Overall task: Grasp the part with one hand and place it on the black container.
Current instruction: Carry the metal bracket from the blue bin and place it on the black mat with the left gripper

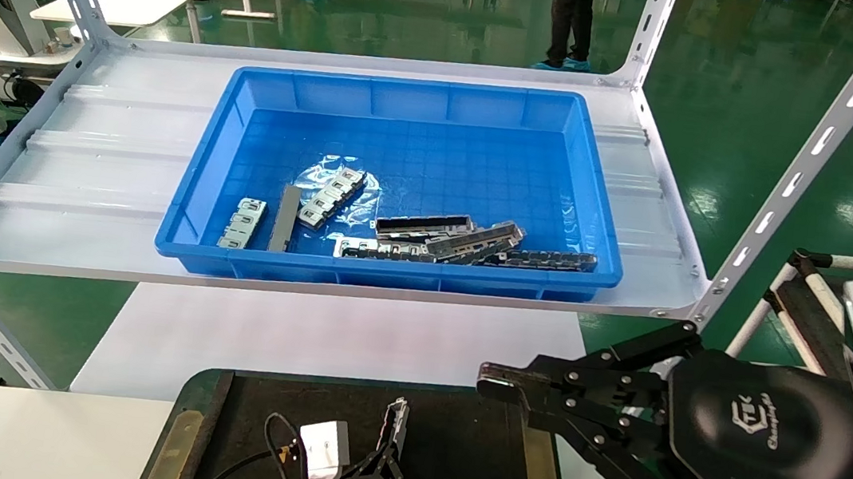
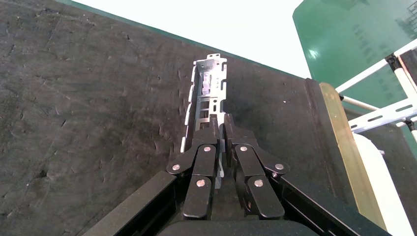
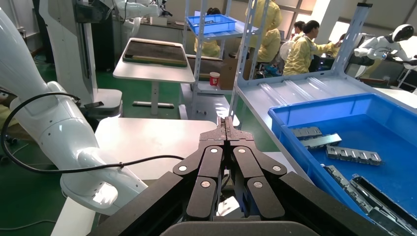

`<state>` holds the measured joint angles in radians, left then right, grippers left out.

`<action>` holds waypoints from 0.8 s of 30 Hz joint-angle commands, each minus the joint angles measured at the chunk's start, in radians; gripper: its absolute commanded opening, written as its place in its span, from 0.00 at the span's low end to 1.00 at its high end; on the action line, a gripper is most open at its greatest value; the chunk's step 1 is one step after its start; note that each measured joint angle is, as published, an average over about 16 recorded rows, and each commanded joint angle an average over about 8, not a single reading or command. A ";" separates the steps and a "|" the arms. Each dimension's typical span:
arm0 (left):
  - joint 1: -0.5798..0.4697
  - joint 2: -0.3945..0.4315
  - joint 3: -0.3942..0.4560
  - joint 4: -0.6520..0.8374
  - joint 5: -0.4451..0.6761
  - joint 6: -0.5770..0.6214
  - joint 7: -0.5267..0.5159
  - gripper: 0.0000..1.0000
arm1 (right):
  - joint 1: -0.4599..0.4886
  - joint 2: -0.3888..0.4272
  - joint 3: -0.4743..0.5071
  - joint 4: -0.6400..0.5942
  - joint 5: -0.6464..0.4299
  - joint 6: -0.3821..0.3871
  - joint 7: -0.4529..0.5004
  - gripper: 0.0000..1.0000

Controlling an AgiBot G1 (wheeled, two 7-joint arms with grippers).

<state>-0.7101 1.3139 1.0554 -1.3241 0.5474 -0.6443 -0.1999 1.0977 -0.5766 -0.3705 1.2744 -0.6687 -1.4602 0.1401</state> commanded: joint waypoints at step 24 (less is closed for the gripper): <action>-0.013 0.024 0.039 0.030 0.001 -0.041 -0.061 1.00 | 0.000 0.000 0.000 0.000 0.000 0.000 0.000 1.00</action>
<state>-0.7233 1.3374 1.0950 -1.2988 0.5507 -0.6836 -0.2609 1.0978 -0.5765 -0.3708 1.2744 -0.6685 -1.4601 0.1399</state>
